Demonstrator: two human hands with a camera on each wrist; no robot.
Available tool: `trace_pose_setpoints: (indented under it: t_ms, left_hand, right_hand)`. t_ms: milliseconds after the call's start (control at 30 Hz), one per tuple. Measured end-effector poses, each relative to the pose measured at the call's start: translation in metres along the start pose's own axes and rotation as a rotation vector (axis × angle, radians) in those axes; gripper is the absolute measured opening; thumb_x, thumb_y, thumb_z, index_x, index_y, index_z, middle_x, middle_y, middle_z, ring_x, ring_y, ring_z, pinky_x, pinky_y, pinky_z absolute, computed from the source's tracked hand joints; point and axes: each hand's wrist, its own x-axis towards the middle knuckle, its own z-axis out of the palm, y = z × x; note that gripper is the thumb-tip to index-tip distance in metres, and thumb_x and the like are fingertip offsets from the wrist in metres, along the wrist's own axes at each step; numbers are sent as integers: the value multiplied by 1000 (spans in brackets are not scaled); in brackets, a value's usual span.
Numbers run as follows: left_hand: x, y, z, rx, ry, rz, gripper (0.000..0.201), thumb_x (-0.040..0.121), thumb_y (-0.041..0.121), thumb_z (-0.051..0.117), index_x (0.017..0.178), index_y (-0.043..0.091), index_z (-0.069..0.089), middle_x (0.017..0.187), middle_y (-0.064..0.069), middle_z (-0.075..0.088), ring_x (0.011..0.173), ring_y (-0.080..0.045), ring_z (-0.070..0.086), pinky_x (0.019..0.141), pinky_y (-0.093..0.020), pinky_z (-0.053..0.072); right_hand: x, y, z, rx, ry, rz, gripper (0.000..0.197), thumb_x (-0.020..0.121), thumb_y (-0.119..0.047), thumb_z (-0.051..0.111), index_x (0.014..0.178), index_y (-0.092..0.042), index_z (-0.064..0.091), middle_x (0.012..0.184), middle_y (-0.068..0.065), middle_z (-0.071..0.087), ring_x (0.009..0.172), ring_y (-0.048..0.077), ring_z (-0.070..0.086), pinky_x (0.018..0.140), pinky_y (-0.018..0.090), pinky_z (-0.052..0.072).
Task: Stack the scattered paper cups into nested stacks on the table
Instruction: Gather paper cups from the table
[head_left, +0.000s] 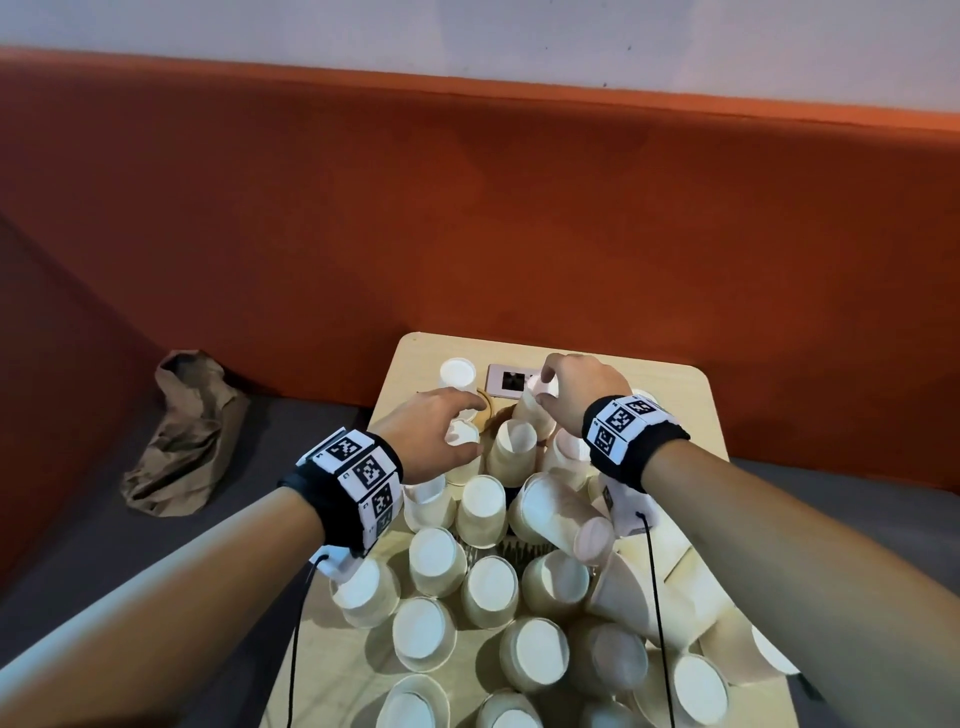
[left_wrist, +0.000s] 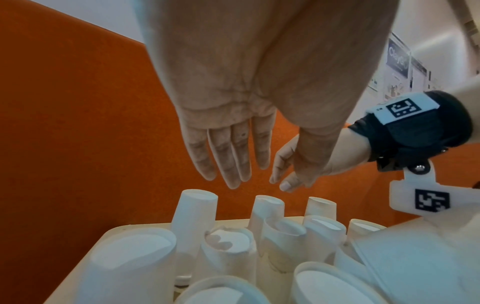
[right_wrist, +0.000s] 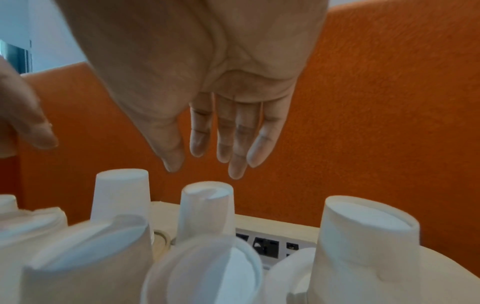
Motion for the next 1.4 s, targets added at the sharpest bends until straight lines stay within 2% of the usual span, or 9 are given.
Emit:
trace_pose_setpoints:
  t_ms: [233, 400, 567, 667, 800, 933, 1033, 1200, 1400]
  left_hand:
    - [-6, 26, -3, 81, -22, 90, 55, 86, 39, 66, 138, 28, 50, 136, 7, 55, 121, -13, 53, 100, -33, 44]
    - [-18, 41, -5, 155, -51, 147, 58, 78, 56, 57, 133, 39, 48, 127, 15, 58, 111, -10, 57, 92, -41, 51]
    - [-27, 65, -9, 29, 44, 202, 48, 87, 42, 65, 131, 29, 55, 126, 11, 62, 102, -10, 61, 92, -36, 51]
    - [-32, 71, 1, 23, 58, 228, 49, 88, 39, 64, 135, 27, 53, 129, 8, 60, 110, -13, 60, 96, -35, 49]
    - [-40, 63, 16, 101, -6, 256, 52, 88, 41, 63, 138, 29, 50, 137, 8, 56, 120, -14, 55, 99, -35, 47]
    - [-49, 53, 19, 84, -7, 256, 51, 88, 39, 64, 136, 27, 52, 135, 6, 57, 118, -15, 56, 99, -33, 46]
    - [-56, 45, 20, 76, -16, 265, 50, 89, 37, 65, 136, 26, 53, 134, 6, 59, 115, -14, 58, 98, -32, 46]
    - [-60, 34, 16, 55, -45, 269, 51, 89, 37, 64, 137, 26, 52, 133, 5, 59, 112, -14, 59, 98, -32, 47]
    - [-54, 24, 14, 69, -49, 274, 62, 86, 37, 68, 142, 28, 44, 136, 5, 56, 121, -14, 54, 102, -35, 45]
  right_hand:
    - [-53, -5, -44, 93, 97, 3, 15, 94, -26, 53, 106, -27, 62, 106, -1, 69, 89, 24, 62, 70, 32, 47]
    - [-111, -12, -72, 234, 197, 24, 9, 91, -30, 59, 99, -30, 64, 84, -18, 59, 85, 15, 65, 73, 30, 53]
    - [-157, -20, -78, 411, 311, 82, 7, 88, -34, 67, 93, -31, 64, 93, -17, 69, 81, 8, 67, 76, 29, 54]
    - [-173, -27, -56, 425, 320, 153, 17, 86, -33, 69, 102, -31, 64, 103, -14, 69, 92, 13, 67, 83, 31, 53]
    - [-187, -29, -10, 165, 119, 226, 50, 83, -42, 69, 128, -28, 51, 130, -4, 62, 116, 22, 59, 93, 37, 49]
    - [-195, -24, 16, 131, 105, 310, 75, 77, -51, 72, 140, -31, 39, 138, -6, 56, 122, 22, 56, 96, 39, 47]
    - [-195, -24, 27, 85, 103, 355, 72, 76, -51, 73, 136, -31, 40, 132, -3, 59, 118, 24, 58, 94, 40, 46]
    - [-197, -26, 32, 86, 110, 386, 50, 79, -45, 71, 122, -28, 51, 115, 1, 68, 104, 28, 64, 83, 36, 49]
    - [-209, -32, 5, 173, 176, 404, 46, 76, -47, 68, 117, -31, 55, 106, 0, 68, 98, 26, 64, 75, 33, 50]
